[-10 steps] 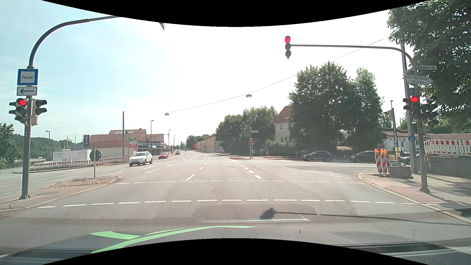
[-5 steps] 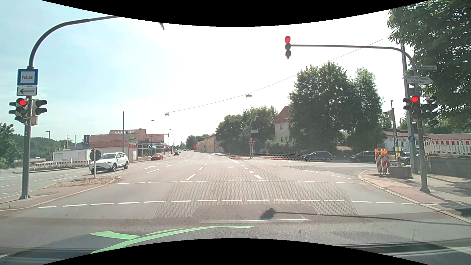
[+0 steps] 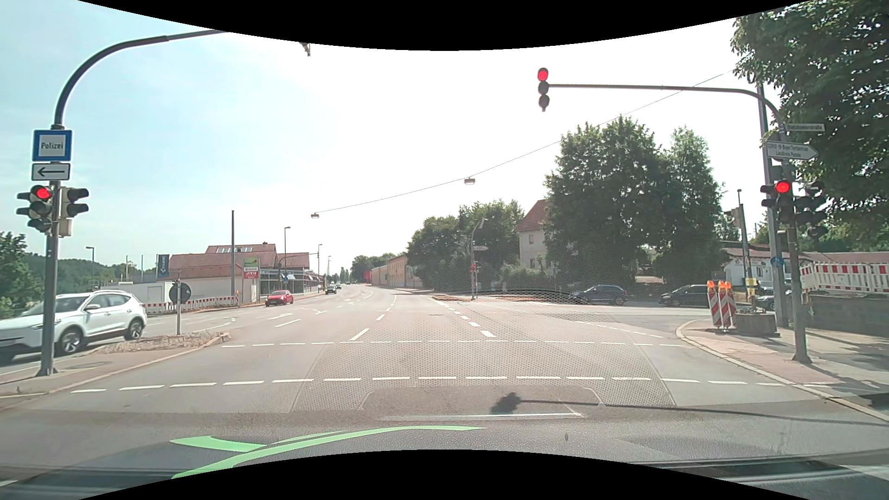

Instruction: Follow the waypoints while adhering to traffic rules and regulations

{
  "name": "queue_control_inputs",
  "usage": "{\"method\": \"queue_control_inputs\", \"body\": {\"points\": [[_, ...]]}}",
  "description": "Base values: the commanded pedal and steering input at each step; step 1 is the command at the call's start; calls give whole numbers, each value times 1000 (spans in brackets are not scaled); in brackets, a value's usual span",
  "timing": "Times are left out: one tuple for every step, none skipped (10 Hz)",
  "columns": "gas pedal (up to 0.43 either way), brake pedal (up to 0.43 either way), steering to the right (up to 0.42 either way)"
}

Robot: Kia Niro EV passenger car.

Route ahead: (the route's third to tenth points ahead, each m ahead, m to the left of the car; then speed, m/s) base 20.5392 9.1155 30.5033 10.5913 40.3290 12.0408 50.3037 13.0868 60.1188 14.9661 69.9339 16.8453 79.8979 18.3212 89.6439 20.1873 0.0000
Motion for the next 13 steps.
{"method": "queue_control_inputs", "body": {"points": [[0, 341, -11], [0, 341, -11], [0, 341, -12], [0, 341, -11], [0, 341, -12], [0, 341, -12], [0, 341, -12], [0, 341, -11], [0, 341, -11], [0, 341, -12], [0, 335, -12], [0, 341, -11], [0, 341, -11]]}}
